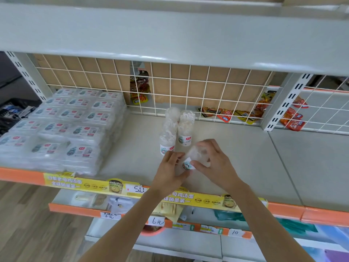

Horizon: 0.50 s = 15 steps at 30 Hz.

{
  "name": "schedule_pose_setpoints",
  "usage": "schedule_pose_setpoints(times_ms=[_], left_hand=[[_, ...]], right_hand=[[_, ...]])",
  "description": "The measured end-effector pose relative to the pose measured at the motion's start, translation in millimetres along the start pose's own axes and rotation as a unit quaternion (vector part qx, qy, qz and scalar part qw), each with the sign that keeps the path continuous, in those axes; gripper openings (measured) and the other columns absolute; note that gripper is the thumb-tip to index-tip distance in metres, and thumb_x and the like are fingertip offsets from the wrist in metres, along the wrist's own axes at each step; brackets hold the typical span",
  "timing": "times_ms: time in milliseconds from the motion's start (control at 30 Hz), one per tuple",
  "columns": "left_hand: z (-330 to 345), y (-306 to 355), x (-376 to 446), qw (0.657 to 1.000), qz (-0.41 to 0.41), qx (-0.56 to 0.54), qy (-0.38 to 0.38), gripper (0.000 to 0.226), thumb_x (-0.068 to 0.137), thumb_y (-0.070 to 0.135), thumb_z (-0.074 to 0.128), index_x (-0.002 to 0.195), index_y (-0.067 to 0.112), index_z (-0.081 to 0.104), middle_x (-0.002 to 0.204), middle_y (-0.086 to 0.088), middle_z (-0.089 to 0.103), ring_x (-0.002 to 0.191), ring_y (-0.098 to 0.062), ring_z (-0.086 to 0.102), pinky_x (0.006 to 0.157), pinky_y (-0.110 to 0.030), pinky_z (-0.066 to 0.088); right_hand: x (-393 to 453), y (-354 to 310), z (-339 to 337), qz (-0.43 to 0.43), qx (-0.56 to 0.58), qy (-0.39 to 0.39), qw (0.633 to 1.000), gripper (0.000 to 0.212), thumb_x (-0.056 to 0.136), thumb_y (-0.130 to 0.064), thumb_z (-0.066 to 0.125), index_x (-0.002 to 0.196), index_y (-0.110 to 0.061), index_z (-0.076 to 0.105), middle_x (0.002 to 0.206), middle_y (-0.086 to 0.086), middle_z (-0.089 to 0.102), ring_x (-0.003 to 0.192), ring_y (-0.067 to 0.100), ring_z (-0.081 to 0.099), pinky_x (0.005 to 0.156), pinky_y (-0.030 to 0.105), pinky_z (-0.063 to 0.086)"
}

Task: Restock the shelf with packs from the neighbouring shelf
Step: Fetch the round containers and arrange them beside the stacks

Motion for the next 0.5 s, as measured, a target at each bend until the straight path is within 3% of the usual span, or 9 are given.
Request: schedule_pose_setpoints(times_ms=[100, 200, 333, 500], left_hand=[[-0.4, -3.0, -3.4, 0.997, 0.001, 0.057, 0.052, 0.030, 0.076, 0.023, 0.073, 0.098, 0.011, 0.056, 0.097, 0.002, 0.051, 0.090, -0.014, 0.051, 0.078, -0.022, 0.043], [-1.7, -4.0, -5.7, 0.993, 0.018, 0.077, 0.086, 0.020, 0.076, 0.017, 0.072, 0.083, 0.008, 0.056, 0.084, 0.001, 0.052, 0.082, -0.021, 0.055, 0.071, -0.033, 0.048], [1.4, -3.6, -5.9, 0.994, 0.031, 0.092, 0.052, 0.015, 0.078, 0.015, 0.069, 0.084, 0.005, 0.060, 0.088, -0.007, 0.056, 0.085, -0.024, 0.056, 0.069, -0.032, 0.048], [3.6, -1.4, -6.7, 0.994, 0.062, 0.093, -0.011, 0.017, 0.080, 0.021, 0.064, 0.084, 0.004, 0.062, 0.089, -0.009, 0.056, 0.088, -0.026, 0.056, 0.070, -0.029, 0.045]], right_hand=[[12.4, -15.4, 9.5, -0.053, -0.091, -0.055, 0.993, 0.046, 0.079, -0.019, 0.066, 0.122, -0.013, 0.048, 0.125, 0.000, 0.041, 0.105, 0.020, 0.044, 0.083, 0.023, 0.037], [24.0, -20.1, 19.9, -0.045, -0.150, -0.071, 0.985, 0.046, 0.083, -0.019, 0.059, 0.126, -0.013, 0.044, 0.130, 0.000, 0.038, 0.104, 0.026, 0.044, 0.085, 0.026, 0.035], [40.0, -19.2, 23.8, -0.029, -0.192, -0.060, 0.979, 0.046, 0.084, -0.019, 0.060, 0.126, -0.009, 0.044, 0.130, 0.007, 0.038, 0.096, 0.033, 0.053, 0.085, 0.036, 0.044], [38.5, -22.3, 19.3, 0.014, -0.179, -0.026, 0.983, 0.044, 0.085, -0.023, 0.062, 0.124, -0.011, 0.045, 0.130, 0.010, 0.030, 0.096, 0.028, 0.055, 0.078, 0.034, 0.049]])
Point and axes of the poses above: each hand's wrist, its own x-axis towards the middle knuckle, its own z-axis out of the palm, y = z × x, the point moved 4 cm from there along x, towards the middle knuckle
